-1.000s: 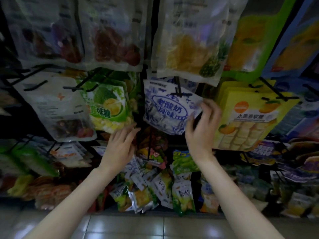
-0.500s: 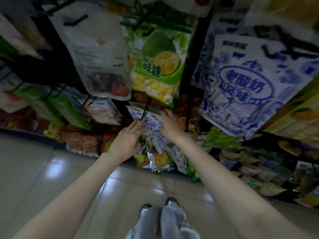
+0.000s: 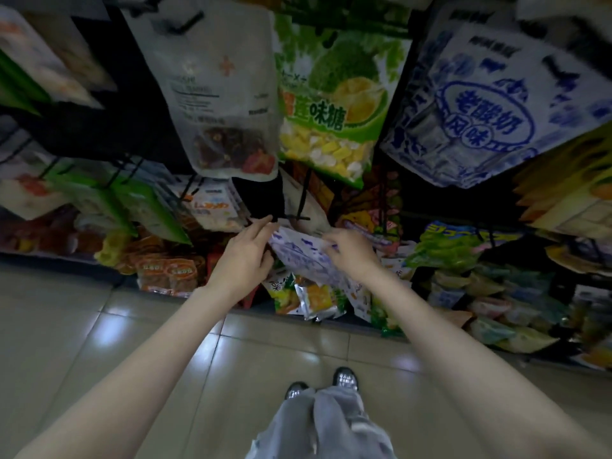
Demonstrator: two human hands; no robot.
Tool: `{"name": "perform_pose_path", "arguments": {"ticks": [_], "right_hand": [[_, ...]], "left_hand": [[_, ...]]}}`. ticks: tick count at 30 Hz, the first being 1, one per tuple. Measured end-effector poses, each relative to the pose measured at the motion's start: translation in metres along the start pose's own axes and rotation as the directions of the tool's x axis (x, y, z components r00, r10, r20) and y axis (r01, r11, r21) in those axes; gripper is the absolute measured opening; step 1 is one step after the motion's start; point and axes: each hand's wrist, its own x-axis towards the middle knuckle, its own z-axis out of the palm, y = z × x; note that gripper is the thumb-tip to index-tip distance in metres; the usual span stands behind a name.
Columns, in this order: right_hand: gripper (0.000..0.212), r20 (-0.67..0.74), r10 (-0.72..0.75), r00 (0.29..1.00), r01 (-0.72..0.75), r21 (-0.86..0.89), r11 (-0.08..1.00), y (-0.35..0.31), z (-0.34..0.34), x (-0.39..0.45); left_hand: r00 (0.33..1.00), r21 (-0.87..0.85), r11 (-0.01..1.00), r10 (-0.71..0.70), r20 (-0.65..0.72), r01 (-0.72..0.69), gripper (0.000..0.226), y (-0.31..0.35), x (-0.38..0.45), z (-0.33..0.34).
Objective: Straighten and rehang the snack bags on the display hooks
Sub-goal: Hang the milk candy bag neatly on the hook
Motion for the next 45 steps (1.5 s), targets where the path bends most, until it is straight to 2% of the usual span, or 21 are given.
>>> {"name": "perform_pose_path", "arguments": {"ticks": [3, 6, 9, 12, 14, 17, 20, 24, 30, 36, 42, 45], "right_hand": [[0.017, -0.076, -0.029, 0.997, 0.032, 0.039, 0.999, 0.008, -0.044, -0.028], [0.015, -0.182, -0.141, 0.973, 0.148, 0.021, 0.989, 0.008, -0.089, -0.062], [0.018, -0.367, -0.082, 0.927, 0.08, -0.021, 0.997, 0.017, -0.124, -0.097], [0.023, -0.613, -0.033, 0.789, -0.002, -0.058, 0.998, 0.024, -0.154, -0.122], [0.029, -0.728, -0.051, 0.683, -0.031, -0.098, 0.995, 0.024, -0.17, -0.132], [0.035, -0.837, -0.15, 0.527, -0.031, -0.195, 0.98, 0.024, -0.187, -0.141], [0.037, -0.871, -0.182, 0.457, -0.087, -0.248, 0.965, 0.028, -0.196, -0.14], [0.038, -0.858, -0.224, 0.463, -0.119, -0.31, 0.943, 0.036, -0.196, -0.135], [0.044, -0.846, -0.124, 0.519, -0.157, -0.237, 0.959, 0.051, -0.213, -0.123], [0.047, -0.81, -0.109, 0.577, -0.153, -0.238, 0.959, 0.061, -0.219, -0.111], [0.049, -0.775, -0.031, 0.631, -0.191, -0.193, 0.962, 0.061, -0.224, -0.107], [0.052, -0.748, 0.005, 0.663, -0.238, -0.206, 0.949, 0.059, -0.222, -0.108]], "left_hand": [[0.997, -0.061, 0.996, 0.066, -0.032, -0.068, 0.049, 0.021, 0.011, -0.008], [0.986, -0.121, 0.978, 0.167, -0.016, -0.168, 0.031, 0.059, 0.032, -0.013], [0.976, -0.147, 0.966, 0.198, -0.096, -0.211, 0.015, 0.105, 0.055, -0.023], [0.932, -0.171, 0.922, 0.32, -0.17, -0.348, 0.019, 0.149, 0.077, -0.036], [0.889, -0.186, 0.879, 0.394, -0.233, -0.438, 0.019, 0.175, 0.094, -0.047], [0.845, -0.14, 0.863, 0.424, -0.325, -0.486, 0.019, 0.204, 0.12, -0.064], [0.832, -0.129, 0.859, 0.426, -0.357, -0.495, 0.017, 0.228, 0.139, -0.071], [0.823, -0.05, 0.893, 0.389, -0.413, -0.447, 0.02, 0.257, 0.154, -0.077], [0.871, -0.032, 0.929, 0.335, -0.359, -0.37, 0.022, 0.274, 0.176, -0.078], [0.85, -0.116, 0.892, 0.369, -0.376, -0.438, 0.017, 0.274, 0.179, -0.081], [0.852, -0.012, 0.925, 0.345, -0.393, -0.38, 0.019, 0.275, 0.186, -0.076], [0.807, 0.187, 0.912, 0.409, -0.427, -0.364, 0.02, 0.268, 0.186, -0.069]]}}
